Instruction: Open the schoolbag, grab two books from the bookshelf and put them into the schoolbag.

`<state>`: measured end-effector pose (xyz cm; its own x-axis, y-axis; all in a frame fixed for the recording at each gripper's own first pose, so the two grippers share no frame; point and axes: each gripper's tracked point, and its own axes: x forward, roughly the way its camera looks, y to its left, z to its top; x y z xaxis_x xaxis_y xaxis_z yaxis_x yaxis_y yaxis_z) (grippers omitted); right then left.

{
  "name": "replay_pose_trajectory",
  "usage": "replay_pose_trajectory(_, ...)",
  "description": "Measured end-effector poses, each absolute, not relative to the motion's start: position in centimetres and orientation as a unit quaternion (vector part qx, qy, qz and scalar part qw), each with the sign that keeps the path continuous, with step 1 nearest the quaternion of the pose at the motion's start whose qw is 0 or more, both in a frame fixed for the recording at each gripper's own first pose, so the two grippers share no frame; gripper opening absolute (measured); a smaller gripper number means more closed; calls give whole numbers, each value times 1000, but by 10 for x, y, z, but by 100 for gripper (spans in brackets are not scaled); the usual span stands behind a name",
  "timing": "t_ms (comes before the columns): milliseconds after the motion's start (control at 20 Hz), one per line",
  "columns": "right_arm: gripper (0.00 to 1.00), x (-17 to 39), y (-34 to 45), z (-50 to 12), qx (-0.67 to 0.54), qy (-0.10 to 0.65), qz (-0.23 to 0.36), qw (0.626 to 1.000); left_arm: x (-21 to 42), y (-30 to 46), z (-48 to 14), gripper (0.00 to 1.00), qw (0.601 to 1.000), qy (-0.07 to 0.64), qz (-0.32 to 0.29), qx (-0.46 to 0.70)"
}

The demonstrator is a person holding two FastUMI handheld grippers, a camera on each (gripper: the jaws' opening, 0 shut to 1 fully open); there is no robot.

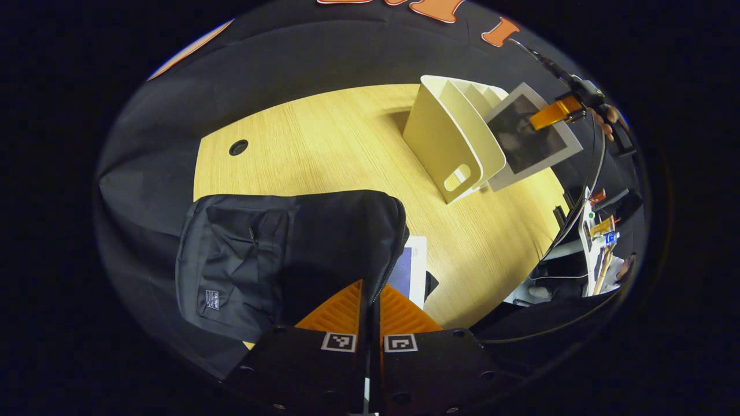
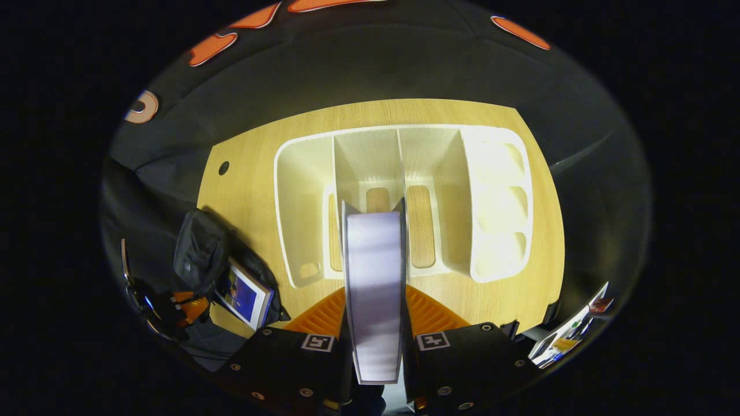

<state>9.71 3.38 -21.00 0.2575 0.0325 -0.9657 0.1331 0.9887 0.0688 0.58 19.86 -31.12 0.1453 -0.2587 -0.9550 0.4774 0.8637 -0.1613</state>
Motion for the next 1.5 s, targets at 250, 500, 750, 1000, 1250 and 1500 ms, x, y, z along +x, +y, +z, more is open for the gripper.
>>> replay_pose_trajectory(250, 37, 45, 39, -207, 71, 606, -41, 792, 1, 201, -307, 4, 752, 600, -255, 99)
replay_pose_trajectory(500, 37, 7, 49, -206, 87, 605, -47, 790, 1, 202, -307, 4, 749, 597, -269, 101)
replay_pose_trajectory(750, 37, -13, 63, -203, 100, 599, -50, 793, 0, 203, -307, 4, 748, 594, -278, 101)
replay_pose_trajectory(1000, 37, -30, 86, -204, 119, 595, -40, 794, 0, 203, -306, 4, 747, 591, -288, 104)
replay_pose_trajectory(1250, 37, -39, 111, -203, 155, 579, -12, 800, 1, 204, -305, 4, 747, 588, -292, 105)
replay_pose_trajectory(1500, 37, -47, 134, -200, 206, 555, 26, 806, 2, 203, -303, 4, 752, 586, -287, 95)
